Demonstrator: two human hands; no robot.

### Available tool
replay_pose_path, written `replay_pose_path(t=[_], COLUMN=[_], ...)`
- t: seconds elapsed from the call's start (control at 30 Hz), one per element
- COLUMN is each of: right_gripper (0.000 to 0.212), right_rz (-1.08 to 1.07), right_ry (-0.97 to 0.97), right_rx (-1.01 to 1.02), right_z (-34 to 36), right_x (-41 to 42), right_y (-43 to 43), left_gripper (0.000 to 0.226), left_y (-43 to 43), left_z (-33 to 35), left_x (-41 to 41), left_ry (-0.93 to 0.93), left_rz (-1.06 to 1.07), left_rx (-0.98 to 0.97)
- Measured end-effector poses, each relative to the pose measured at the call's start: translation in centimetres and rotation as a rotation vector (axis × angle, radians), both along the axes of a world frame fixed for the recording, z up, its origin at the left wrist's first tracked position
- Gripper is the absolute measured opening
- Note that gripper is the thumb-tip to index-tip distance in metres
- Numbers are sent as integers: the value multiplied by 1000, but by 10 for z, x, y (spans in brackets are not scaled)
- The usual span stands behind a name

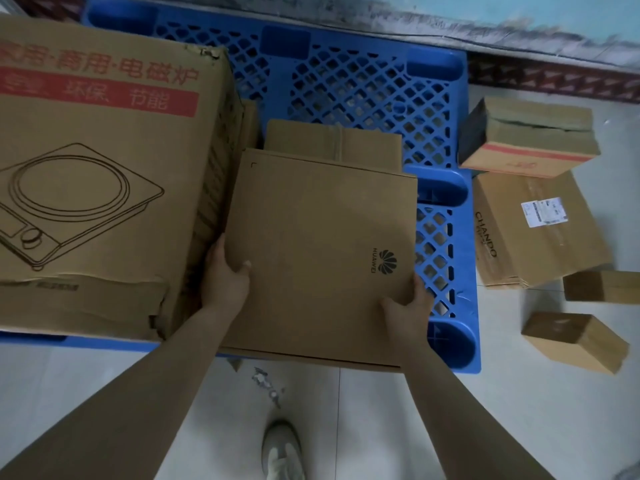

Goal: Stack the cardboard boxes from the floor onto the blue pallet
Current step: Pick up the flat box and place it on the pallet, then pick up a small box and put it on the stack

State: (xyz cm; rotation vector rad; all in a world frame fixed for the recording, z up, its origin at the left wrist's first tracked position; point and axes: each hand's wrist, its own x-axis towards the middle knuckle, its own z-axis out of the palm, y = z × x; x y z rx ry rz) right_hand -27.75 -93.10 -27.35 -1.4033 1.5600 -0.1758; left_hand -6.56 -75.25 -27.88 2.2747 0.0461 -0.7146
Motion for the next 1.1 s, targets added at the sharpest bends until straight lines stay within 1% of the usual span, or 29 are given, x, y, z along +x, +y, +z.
replay_pose_path(t=[0.1,0.23,0.37,0.43,0.57,0.7,0.83,0.93,1.0,1.1], right_gripper=[76,66,61,56,43,36,34,33,33,31], right_rz=[-20,-101,-154,-165,-247,-360,-493,-537,-556,-556], right_ry=[-28,-155,-295,-319,-382,-367,-295,-210,-156,-132], right_rx=[43,59,59,31,-37,-105,-166,-188,-197,-189], right_z=[6,23,51,71,107,126,125,114,99,74], right_x=[0,8,19,18,-9,-69,-155,-233,-288,-359], right_y=[-1,-11,-32,-45,-83,-132,-187,-230,-256,-295], left_gripper=[68,56,43,38,37,36,35,35,33,33], left_y=[-2,-19,-54,-76,-128,-186,-255,-303,-330,-370], left_z=[2,21,67,97,146,164,158,136,114,77], left_x=[-5,-16,-24,-30,-52,-98,-169,-236,-285,-354], left_ry=[-54,-34,14,55,61,57,86,123,179,237], left_rz=[-35,-19,-12,-18,-91,-191,-290,-347,-352,-353], left_rx=[14,-104,-257,-308,-424,-485,-541,-551,-559,-536])
